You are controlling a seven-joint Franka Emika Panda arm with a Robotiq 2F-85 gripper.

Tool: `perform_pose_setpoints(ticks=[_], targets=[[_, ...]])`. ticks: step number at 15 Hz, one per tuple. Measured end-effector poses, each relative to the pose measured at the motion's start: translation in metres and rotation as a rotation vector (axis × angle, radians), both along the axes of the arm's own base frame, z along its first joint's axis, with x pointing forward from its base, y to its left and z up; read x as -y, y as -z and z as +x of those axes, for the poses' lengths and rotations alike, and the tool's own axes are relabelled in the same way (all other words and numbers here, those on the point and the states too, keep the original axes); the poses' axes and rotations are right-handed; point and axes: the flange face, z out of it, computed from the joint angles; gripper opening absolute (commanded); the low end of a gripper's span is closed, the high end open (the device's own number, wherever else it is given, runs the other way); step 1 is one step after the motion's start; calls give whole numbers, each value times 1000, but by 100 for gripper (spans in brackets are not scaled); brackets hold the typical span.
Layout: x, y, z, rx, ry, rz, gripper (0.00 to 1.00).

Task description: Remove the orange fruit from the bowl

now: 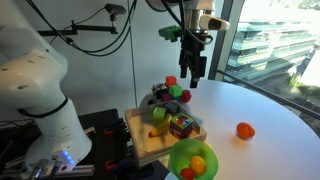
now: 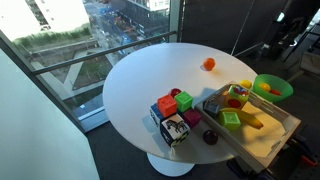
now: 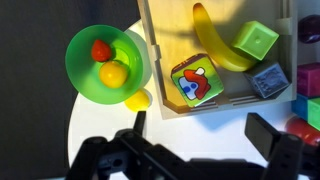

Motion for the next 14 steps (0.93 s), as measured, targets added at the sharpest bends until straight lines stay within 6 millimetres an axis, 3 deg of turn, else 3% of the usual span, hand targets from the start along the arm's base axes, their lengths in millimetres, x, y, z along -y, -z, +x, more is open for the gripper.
perform_pose_setpoints(ticks=[14], targets=[[-29, -40, -51, -5, -42, -5, 100]])
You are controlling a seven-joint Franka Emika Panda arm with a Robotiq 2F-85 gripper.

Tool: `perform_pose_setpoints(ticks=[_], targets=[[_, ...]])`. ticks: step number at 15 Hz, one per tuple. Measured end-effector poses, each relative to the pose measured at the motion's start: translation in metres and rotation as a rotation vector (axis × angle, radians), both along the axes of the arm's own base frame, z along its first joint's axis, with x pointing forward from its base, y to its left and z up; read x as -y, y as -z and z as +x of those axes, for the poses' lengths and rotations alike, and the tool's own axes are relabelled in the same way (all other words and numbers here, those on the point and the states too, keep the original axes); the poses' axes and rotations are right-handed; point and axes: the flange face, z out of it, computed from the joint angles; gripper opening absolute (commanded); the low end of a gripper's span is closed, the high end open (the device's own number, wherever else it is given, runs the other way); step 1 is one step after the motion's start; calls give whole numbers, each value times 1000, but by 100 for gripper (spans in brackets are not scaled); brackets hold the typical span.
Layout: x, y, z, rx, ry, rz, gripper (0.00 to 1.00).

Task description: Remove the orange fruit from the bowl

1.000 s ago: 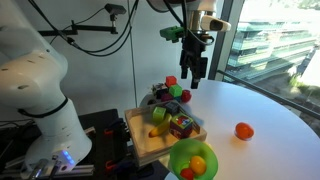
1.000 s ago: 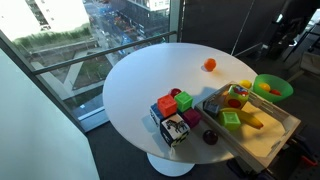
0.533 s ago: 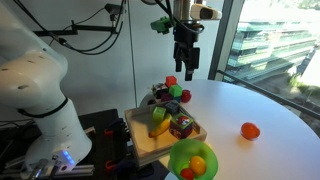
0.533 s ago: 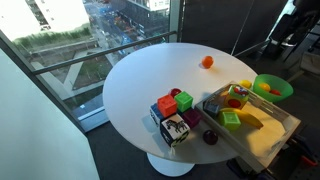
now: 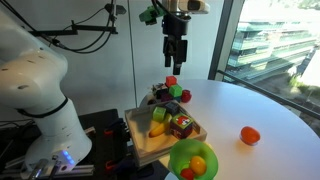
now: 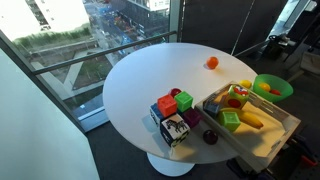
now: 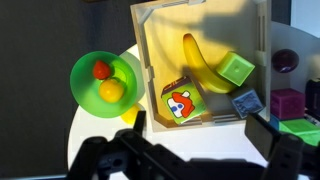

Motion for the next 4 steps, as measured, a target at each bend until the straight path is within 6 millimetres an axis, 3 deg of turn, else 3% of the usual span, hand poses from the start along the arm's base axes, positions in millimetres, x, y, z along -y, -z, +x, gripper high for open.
perform_pose_setpoints(ticks=[4], targets=[[0, 3, 1, -7, 0, 0, 100]])
